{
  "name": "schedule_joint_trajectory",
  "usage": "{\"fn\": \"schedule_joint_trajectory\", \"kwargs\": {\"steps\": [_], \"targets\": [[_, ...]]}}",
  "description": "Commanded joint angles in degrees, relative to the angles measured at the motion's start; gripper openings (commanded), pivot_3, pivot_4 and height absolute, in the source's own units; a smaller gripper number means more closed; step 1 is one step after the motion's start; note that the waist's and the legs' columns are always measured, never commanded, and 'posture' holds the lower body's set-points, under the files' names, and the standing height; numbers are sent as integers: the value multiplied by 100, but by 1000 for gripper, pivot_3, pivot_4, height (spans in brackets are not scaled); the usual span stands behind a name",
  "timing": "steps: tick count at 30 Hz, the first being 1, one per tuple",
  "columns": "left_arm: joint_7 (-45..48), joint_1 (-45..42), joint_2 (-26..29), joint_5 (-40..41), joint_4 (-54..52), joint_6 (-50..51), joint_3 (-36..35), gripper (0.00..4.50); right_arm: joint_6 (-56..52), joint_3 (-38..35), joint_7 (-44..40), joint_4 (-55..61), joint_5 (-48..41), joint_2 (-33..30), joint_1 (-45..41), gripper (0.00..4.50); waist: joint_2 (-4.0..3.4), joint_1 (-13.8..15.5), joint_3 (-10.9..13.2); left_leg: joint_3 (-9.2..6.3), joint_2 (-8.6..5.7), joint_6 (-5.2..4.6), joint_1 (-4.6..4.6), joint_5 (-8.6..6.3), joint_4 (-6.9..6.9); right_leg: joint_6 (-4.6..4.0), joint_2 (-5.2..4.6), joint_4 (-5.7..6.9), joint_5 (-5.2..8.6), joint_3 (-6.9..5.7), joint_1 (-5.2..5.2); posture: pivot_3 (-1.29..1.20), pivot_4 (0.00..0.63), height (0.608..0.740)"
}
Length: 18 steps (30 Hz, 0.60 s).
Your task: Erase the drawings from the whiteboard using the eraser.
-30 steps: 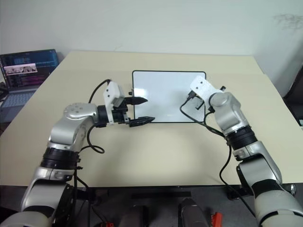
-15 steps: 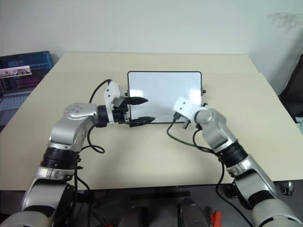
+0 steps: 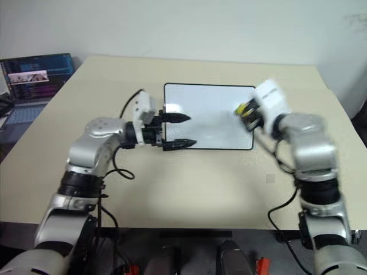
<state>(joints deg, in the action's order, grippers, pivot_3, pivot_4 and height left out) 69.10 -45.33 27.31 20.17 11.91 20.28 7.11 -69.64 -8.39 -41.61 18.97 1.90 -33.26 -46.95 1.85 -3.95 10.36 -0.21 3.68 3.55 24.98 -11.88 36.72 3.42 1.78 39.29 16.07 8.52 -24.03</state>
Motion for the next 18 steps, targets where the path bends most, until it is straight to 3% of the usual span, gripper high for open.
{"fn": "schedule_joint_trajectory", "kwargs": {"steps": [1,4,7,18], "targets": [[-10,-293,-350,-133,275,-364,166,4500,-260,-856,335,-102,-80,-498,132,169,1,54,-1,0,1,-1,-1,-1,-6,-1,0,-13,0,-3,2,0,150,740],[12,-395,-826,-341,480,-651,481,4500,-131,-1465,812,-978,-37,-792,332,169,2,85,-1,6,-2,-4,-1,-3,-13,-2,-4,-30,0,3,6,0,150,740],[51,-410,-1120,-422,576,-800,615,4500,127,-1570,986,-1694,-193,-874,507,169,0,69,0,23,-13,-5,-1,-4,-15,1,-15,-30,0,17,4,0,150,740],[-46,-2,-1283,-413,174,-656,693,4500,880,-496,639,-3262,-516,-1193,767,169,-16,-90,0,26,-14,-7,-16,-2,-37,2,-12,-27,-1,28,4,0,150,740]]}}
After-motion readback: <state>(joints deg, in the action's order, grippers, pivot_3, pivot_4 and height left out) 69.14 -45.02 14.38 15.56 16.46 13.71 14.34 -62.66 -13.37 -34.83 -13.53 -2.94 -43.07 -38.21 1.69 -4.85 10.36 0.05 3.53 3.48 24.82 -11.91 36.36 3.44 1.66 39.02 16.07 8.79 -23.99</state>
